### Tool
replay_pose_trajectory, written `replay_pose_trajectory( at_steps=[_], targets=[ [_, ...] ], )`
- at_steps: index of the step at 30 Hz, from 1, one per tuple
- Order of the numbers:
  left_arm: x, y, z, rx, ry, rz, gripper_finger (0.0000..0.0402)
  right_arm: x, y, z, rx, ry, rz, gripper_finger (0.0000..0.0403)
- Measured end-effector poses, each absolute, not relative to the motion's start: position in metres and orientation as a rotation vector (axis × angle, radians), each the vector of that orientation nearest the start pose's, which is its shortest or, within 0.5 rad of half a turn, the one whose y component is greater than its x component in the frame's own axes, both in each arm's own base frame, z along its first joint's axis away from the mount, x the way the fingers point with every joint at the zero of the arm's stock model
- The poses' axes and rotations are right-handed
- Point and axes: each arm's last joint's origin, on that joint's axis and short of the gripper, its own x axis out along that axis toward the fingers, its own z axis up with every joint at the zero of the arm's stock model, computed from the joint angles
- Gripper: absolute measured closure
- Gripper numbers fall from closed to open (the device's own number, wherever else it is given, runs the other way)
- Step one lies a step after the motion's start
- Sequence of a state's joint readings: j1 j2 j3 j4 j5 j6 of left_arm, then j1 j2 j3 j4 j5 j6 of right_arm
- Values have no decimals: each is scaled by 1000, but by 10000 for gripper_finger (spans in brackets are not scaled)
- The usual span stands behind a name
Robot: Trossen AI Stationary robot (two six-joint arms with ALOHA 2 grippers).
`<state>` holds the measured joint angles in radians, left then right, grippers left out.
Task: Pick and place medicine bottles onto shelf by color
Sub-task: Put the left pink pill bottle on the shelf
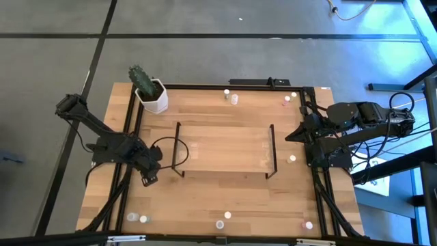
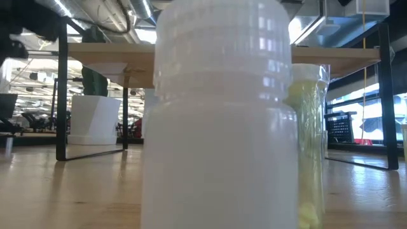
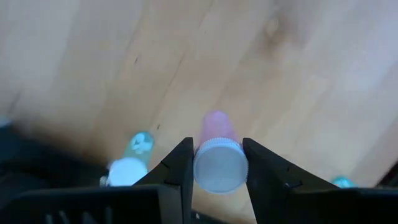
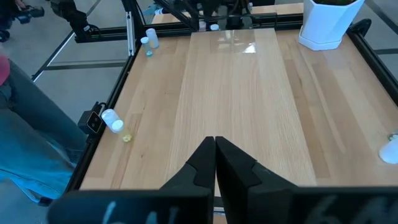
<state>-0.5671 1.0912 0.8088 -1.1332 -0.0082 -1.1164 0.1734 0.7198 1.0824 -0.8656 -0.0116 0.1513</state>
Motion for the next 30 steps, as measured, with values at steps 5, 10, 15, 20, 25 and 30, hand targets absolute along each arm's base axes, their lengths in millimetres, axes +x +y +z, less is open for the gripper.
replay_pose_trajectory(
  at_steps=[5,10,15,20,25,30],
  targets=[
    [137,-87,264,-500,1429,350,301,112,20,374,107,514,143,389],
    [132,-83,299,-491,1434,361,301,112,20,374,107,515,143,389],
    [123,-78,326,-476,1448,381,301,112,20,374,108,515,143,389],
    [124,-76,346,-494,1355,356,301,112,20,374,108,514,142,389],
    [124,-75,362,-507,1273,342,301,112,20,374,108,515,143,389],
    [125,-73,377,-496,1203,323,301,112,20,374,108,514,143,389]
  ],
)
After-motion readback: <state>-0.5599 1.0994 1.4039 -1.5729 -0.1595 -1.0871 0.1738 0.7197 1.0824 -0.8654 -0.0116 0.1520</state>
